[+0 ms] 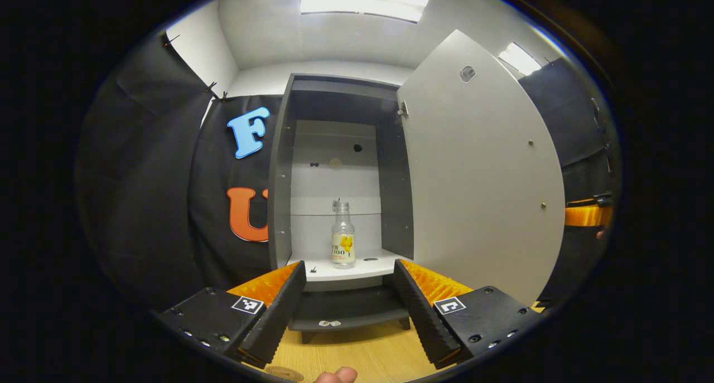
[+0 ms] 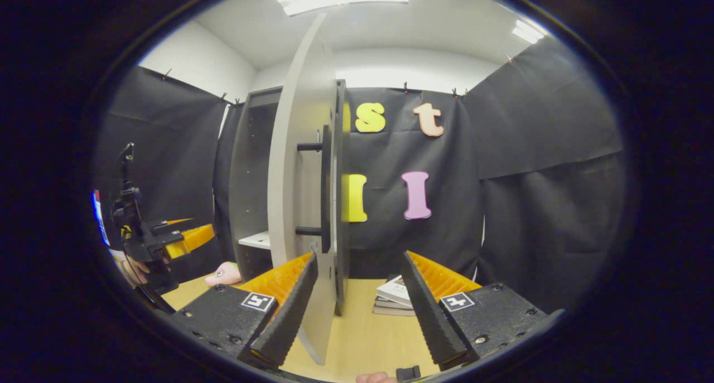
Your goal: Open the cabinet door with the right hand, grasp the bottle in the cabinet with the left hand and place it on the coaster, then close the cabinet door with the right hand.
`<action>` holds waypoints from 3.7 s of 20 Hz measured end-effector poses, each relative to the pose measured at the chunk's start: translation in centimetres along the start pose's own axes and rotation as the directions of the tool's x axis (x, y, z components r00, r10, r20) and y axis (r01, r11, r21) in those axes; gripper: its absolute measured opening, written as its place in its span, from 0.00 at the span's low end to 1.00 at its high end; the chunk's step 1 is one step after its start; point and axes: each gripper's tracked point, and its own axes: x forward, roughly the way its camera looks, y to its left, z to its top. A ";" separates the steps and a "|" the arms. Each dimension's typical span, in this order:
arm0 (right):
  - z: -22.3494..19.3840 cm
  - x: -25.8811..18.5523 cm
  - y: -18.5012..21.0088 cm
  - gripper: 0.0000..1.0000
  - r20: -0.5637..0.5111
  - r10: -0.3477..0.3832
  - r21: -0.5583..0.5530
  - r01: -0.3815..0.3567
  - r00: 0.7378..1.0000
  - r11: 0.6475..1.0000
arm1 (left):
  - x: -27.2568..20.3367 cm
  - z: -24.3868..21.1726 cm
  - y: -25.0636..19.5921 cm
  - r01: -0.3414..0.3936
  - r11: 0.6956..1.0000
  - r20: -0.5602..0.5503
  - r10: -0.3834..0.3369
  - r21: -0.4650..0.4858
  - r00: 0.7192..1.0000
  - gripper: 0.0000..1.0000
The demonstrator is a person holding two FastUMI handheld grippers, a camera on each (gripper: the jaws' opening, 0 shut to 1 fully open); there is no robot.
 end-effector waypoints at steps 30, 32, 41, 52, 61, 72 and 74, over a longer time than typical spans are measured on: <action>-2.8 -1.5 -4.0 0.93 -0.133 -0.159 0.022 0.163 0.978 0.986 | 30.7 -2.2 4.0 -0.086 0.996 -0.049 0.086 0.000 0.995 0.95; -2.9 -1.6 -4.2 0.93 -0.135 -0.168 0.019 0.172 0.976 0.985 | 31.1 -2.3 3.9 -0.077 0.997 -0.049 0.077 0.006 0.996 0.95; -3.1 -1.3 -4.5 0.93 -0.130 -0.179 0.044 0.186 0.975 0.982 | 32.0 -2.7 5.2 -0.110 0.994 -0.033 0.110 0.008 0.993 0.57; -2.0 0.4 -2.0 0.93 -0.085 -0.109 0.057 0.114 0.990 0.992 | 23.1 2.6 6.7 -0.088 0.996 0.048 0.089 -0.011 0.995 0.45; 0.0 0.1 0.1 0.93 -0.036 -0.056 0.061 0.058 0.998 0.996 | 11.2 -2.0 12.7 -0.170 0.985 0.001 0.170 0.044 0.986 0.45; 4.3 -1.0 1.1 0.93 0.048 -0.074 0.089 0.069 0.996 0.994 | -1.7 -15.1 16.6 -0.358 0.933 -0.046 0.360 0.041 0.932 0.46; 5.3 -1.4 1.1 0.93 0.066 -0.085 0.102 0.078 0.994 0.992 | -3.4 -17.9 16.9 -0.393 0.918 -0.055 0.396 0.055 0.917 0.45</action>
